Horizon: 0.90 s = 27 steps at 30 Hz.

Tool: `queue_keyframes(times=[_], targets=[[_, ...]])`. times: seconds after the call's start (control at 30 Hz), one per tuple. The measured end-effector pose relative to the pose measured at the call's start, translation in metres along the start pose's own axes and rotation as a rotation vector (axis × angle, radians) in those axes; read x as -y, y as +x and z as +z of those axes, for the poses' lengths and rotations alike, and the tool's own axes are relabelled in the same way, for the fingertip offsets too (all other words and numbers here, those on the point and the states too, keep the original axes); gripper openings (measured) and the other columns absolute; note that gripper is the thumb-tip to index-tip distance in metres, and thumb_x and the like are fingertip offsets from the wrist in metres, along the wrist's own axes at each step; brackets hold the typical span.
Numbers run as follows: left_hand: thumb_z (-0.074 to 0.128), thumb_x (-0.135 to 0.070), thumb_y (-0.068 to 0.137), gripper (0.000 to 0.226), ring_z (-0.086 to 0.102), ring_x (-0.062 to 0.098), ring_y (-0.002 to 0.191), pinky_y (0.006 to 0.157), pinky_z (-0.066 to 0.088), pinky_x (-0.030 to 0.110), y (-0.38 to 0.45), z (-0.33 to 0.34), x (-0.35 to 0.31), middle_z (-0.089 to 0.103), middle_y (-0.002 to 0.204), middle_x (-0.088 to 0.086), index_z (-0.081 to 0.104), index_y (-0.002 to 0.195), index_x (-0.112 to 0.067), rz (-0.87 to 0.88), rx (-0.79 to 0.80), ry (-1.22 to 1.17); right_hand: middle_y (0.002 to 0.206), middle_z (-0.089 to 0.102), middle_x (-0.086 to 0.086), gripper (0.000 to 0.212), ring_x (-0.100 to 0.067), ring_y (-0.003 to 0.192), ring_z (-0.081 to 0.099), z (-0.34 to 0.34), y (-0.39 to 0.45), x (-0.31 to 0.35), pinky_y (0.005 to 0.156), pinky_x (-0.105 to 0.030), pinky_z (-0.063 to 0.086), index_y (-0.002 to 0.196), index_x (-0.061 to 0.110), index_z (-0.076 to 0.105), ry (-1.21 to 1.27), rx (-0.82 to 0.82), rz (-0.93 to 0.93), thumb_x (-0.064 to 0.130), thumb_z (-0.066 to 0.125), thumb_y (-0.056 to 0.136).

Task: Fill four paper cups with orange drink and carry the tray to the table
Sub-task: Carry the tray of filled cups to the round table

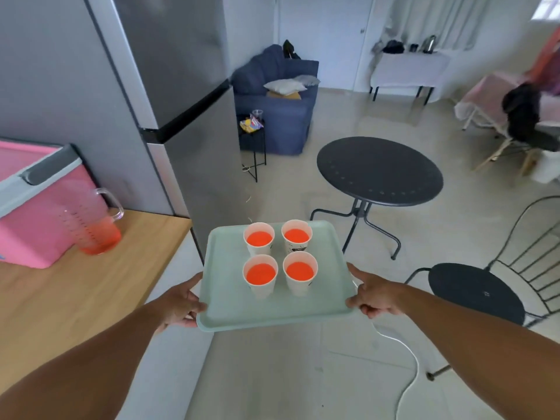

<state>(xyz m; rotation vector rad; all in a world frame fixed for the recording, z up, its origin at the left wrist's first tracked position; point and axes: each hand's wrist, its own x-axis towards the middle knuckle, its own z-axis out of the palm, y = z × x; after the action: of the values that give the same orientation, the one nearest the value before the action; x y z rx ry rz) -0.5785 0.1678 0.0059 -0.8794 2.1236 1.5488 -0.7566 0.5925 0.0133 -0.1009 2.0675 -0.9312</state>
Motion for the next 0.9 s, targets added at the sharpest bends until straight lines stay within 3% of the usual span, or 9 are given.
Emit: queue_keyframes(times=[0.13,0.3,0.43,0.57,0.77,0.9], targets=[[0.072,0.007,0.085,0.084,0.071,0.031,0.094,0.071,0.063,0.037,0.032,0.032,-0.055,0.065,0.1,0.017,0.042,0.148,-0.039,0.029,0.068,0.023,0.079,0.048,-0.01,0.111,-0.017,0.057,0.052,-0.047,0.001,-0.021,0.055,-0.028,0.052,0.165,0.047,0.011,0.034,-0.082,0.007,-0.004,0.076,0.09],[0.072,0.008,0.085,0.087,0.073,0.032,0.097,0.08,0.062,0.045,0.085,0.061,-0.107,0.069,0.11,0.021,0.041,0.15,-0.041,0.064,0.157,0.07,0.069,0.047,-0.008,0.112,-0.015,0.051,0.05,-0.094,0.01,-0.048,0.055,-0.029,0.051,0.166,0.046,0.012,0.092,-0.165,0.046,-0.005,0.076,0.09],[0.068,0.01,0.087,0.084,0.072,0.03,0.092,0.078,0.062,0.044,0.133,0.085,-0.144,0.064,0.091,0.015,0.041,0.149,-0.041,0.08,0.211,0.095,0.073,0.048,-0.01,0.114,-0.015,0.054,0.049,-0.122,0.023,-0.067,0.058,-0.029,0.051,0.166,0.047,0.012,0.161,-0.204,0.095,-0.005,0.077,0.088],[0.071,0.009,0.083,0.089,0.07,0.038,0.093,0.085,0.06,0.053,0.188,0.094,-0.177,0.056,0.095,0.017,0.041,0.15,-0.04,0.086,0.272,0.138,0.075,0.048,-0.011,0.116,-0.017,0.056,0.049,-0.145,0.046,-0.074,0.061,-0.031,0.049,0.166,0.045,0.009,0.223,-0.246,0.13,-0.005,0.078,0.088],[0.069,0.013,0.083,0.089,0.065,0.02,0.066,0.072,0.062,0.044,0.262,0.097,-0.251,0.052,0.08,0.01,0.04,0.15,-0.037,0.133,0.308,0.202,0.072,0.051,-0.012,0.119,-0.018,0.056,0.048,-0.18,0.089,-0.065,0.062,-0.034,0.046,0.166,0.047,0.006,0.317,-0.296,0.171,-0.004,0.078,0.087],[0.071,0.01,0.082,0.091,0.066,0.02,0.068,0.069,0.062,0.04,0.306,0.095,-0.298,0.055,0.083,0.011,0.038,0.152,-0.036,0.145,0.338,0.258,0.07,0.05,-0.011,0.12,-0.02,0.056,0.047,-0.202,0.116,-0.055,0.06,-0.034,0.045,0.167,0.046,0.006,0.381,-0.33,0.18,-0.004,0.08,0.086]])
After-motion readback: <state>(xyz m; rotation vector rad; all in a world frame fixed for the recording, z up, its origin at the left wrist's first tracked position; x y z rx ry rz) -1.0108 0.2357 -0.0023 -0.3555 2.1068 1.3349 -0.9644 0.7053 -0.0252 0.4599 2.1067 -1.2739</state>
